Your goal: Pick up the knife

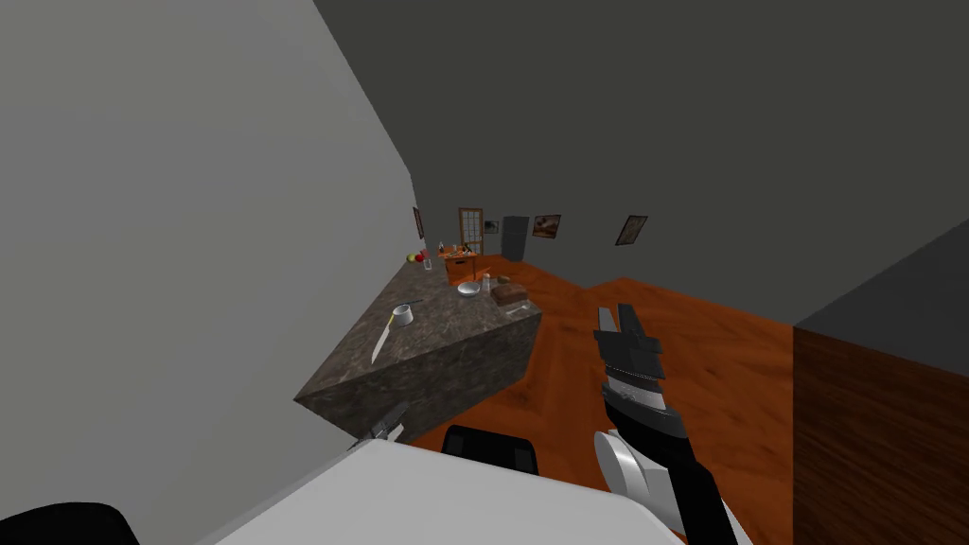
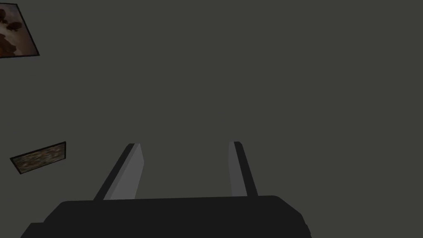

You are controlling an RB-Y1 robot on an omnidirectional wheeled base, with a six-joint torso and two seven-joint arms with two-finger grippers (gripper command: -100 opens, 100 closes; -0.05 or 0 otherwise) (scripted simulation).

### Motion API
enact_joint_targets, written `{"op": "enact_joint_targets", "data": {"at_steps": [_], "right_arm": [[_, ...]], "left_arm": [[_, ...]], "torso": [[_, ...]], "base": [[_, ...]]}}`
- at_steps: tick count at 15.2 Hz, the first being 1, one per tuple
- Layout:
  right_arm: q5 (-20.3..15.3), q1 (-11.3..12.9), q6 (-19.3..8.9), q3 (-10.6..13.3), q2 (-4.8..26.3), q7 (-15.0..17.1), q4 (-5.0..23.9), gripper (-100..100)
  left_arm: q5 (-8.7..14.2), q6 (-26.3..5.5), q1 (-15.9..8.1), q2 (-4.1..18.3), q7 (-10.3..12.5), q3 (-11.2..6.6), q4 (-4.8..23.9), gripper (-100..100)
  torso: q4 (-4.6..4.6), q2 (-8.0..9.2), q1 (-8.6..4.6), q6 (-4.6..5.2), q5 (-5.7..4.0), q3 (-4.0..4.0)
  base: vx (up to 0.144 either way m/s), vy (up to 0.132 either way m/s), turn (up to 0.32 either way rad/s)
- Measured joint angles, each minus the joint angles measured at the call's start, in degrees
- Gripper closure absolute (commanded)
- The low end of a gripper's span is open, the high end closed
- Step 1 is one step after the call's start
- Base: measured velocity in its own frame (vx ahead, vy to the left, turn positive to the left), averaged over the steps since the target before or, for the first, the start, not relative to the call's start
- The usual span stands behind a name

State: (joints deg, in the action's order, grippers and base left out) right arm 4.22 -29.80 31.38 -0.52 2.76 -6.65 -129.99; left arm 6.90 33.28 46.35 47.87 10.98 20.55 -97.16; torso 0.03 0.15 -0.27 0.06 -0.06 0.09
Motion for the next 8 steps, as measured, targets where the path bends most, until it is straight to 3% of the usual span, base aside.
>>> {"op": "enact_joint_targets", "data": {"at_steps": [3,5,8], "right_arm": [[0.0,0.0,0.0,0.0,0.0,0.0,0.0,0],[0.0,0.0,0.0,0.0,0.0,0.0,0.0,0],[0.0,0.0,0.0,-0.01,0.0,0.0,0.0,0]], "left_arm": [[0.86,0.62,0.03,3.47,2.2,2.83,3.87,-100],[1.42,1.64,0.75,5.95,3.87,5.11,6.8,-100],[2.26,2.85,2.61,9.73,5.59,7.52,9.53,-100]], "torso": [[0.0,0.01,0.06,-0.02,0.0,0.0],[0.0,0.03,0.04,0.0,0.0,0.02],[0.0,0.03,0.1,-0.03,0.0,0.01]], "base": [[-0.014,-0.064,-0.179],[-0.019,-0.075,-0.307],[-0.011,-0.057,-0.16]]}}
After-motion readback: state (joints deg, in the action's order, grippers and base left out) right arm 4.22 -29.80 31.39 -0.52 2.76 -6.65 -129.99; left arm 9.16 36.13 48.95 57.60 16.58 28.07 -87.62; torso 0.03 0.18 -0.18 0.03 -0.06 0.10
